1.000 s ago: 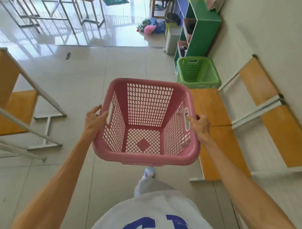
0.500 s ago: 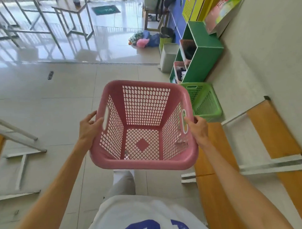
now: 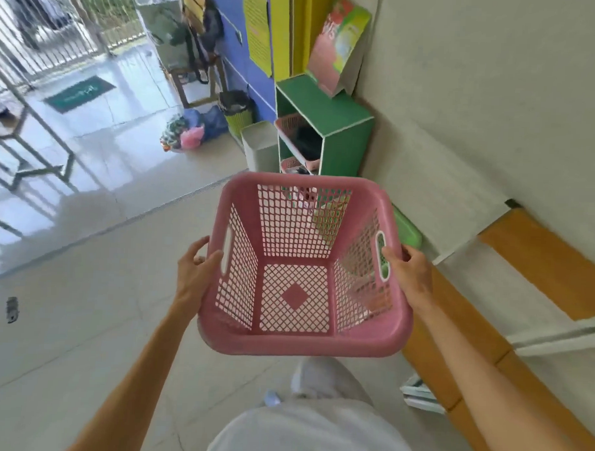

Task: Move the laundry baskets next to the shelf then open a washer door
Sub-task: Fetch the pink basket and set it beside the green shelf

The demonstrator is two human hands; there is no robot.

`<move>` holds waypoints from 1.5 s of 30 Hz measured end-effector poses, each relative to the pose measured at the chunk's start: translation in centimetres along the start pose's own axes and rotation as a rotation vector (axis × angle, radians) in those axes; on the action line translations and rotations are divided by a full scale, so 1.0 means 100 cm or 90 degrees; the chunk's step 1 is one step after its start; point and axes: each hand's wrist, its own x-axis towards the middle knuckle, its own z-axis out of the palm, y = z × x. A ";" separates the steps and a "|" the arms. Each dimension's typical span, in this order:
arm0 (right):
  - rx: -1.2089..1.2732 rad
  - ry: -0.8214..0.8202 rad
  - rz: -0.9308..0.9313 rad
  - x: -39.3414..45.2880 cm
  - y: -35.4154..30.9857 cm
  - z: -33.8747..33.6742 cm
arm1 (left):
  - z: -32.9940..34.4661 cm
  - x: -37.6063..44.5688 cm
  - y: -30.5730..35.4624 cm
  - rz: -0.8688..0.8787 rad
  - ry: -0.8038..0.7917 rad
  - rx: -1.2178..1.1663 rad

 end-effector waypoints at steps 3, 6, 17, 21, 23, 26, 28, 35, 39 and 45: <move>0.019 0.074 0.035 0.040 0.002 0.000 | 0.043 0.063 0.033 0.034 -0.063 0.035; 0.055 0.129 0.070 0.078 0.003 -0.003 | 0.094 0.122 0.064 0.056 -0.122 0.066; 0.086 0.295 0.221 0.210 0.003 -0.030 | 0.280 0.269 0.158 0.117 -0.278 0.239; 0.101 0.269 0.281 0.234 0.007 -0.037 | 0.325 0.309 0.174 0.144 -0.319 0.286; 0.107 0.257 0.304 0.243 0.010 -0.036 | 0.345 0.329 0.177 0.156 -0.367 0.317; 0.132 0.277 0.347 0.253 0.015 -0.025 | 0.373 0.366 0.176 0.173 -0.434 0.381; 0.133 0.286 0.374 0.260 0.021 -0.015 | 0.392 0.393 0.174 0.174 -0.491 0.427; 0.085 0.318 0.484 0.285 0.041 0.025 | 0.454 0.457 0.161 0.180 -0.616 0.561; 0.081 0.334 0.529 0.306 0.066 0.056 | 0.483 0.483 0.119 0.168 -0.646 0.630; 0.096 0.357 0.576 0.352 0.156 0.108 | 0.522 0.521 0.026 0.136 -0.658 0.680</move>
